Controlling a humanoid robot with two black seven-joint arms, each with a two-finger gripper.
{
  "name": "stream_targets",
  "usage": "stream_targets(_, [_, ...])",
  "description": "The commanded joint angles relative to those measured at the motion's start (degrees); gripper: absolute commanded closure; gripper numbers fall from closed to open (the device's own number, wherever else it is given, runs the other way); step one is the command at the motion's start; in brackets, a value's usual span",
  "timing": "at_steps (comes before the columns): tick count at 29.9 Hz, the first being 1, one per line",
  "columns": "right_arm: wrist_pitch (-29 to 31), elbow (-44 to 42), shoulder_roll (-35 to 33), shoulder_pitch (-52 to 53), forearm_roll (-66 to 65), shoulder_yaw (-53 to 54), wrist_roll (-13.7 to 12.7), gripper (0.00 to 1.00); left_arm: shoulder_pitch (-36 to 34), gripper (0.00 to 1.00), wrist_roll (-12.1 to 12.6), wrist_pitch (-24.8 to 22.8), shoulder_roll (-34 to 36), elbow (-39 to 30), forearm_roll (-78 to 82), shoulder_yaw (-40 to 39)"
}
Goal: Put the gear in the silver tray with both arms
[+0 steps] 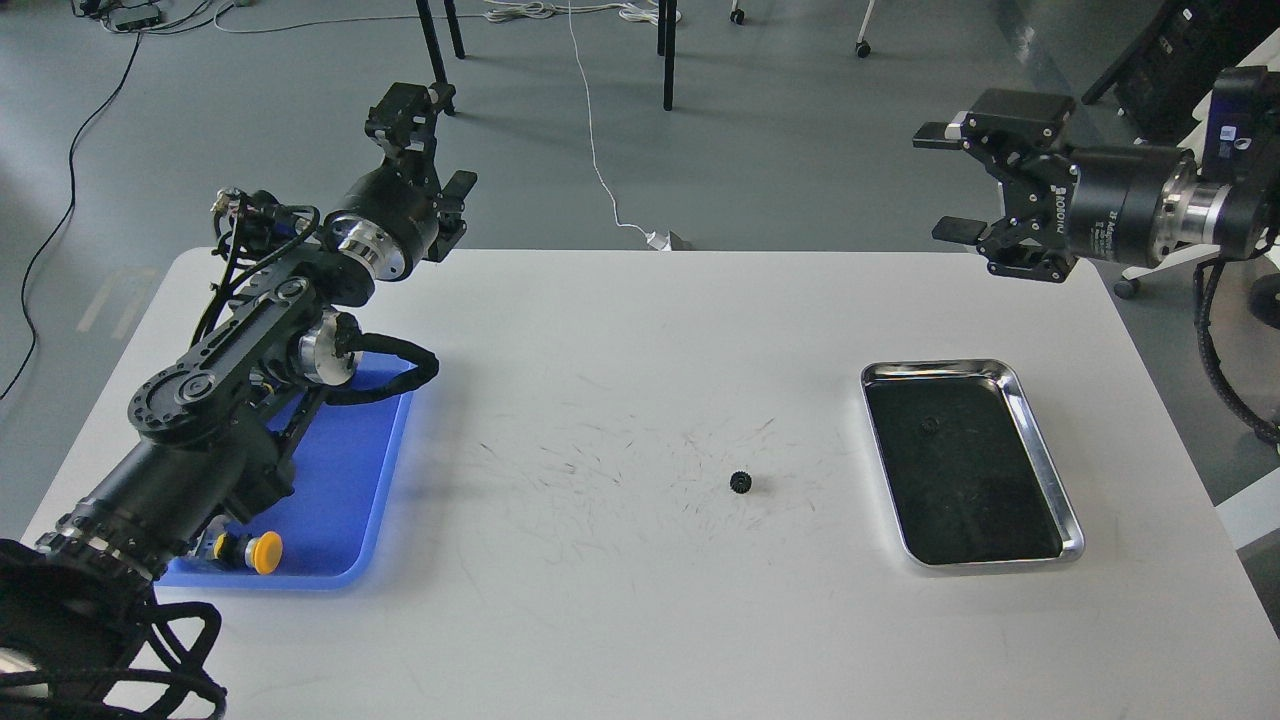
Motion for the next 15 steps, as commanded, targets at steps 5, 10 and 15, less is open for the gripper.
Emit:
stream_targets(5, [0.0,0.5,0.7,2.9,-2.2,-3.3,0.0,0.03,0.1,0.02,-0.1,0.1,1.2,0.0,-0.7,-0.8])
stream_targets(10, [0.0,3.2,-0.7,1.6,-1.6,-1.7,0.6,0.03,0.1,0.02,-0.1,0.1,2.0,0.0,-1.6,-0.3])
stream_targets(15, [0.0,3.6,-0.6,-0.7,2.0,2.8,1.4,0.03,-0.1,0.02,0.0,0.1,2.3,-0.3,-2.6,-0.1])
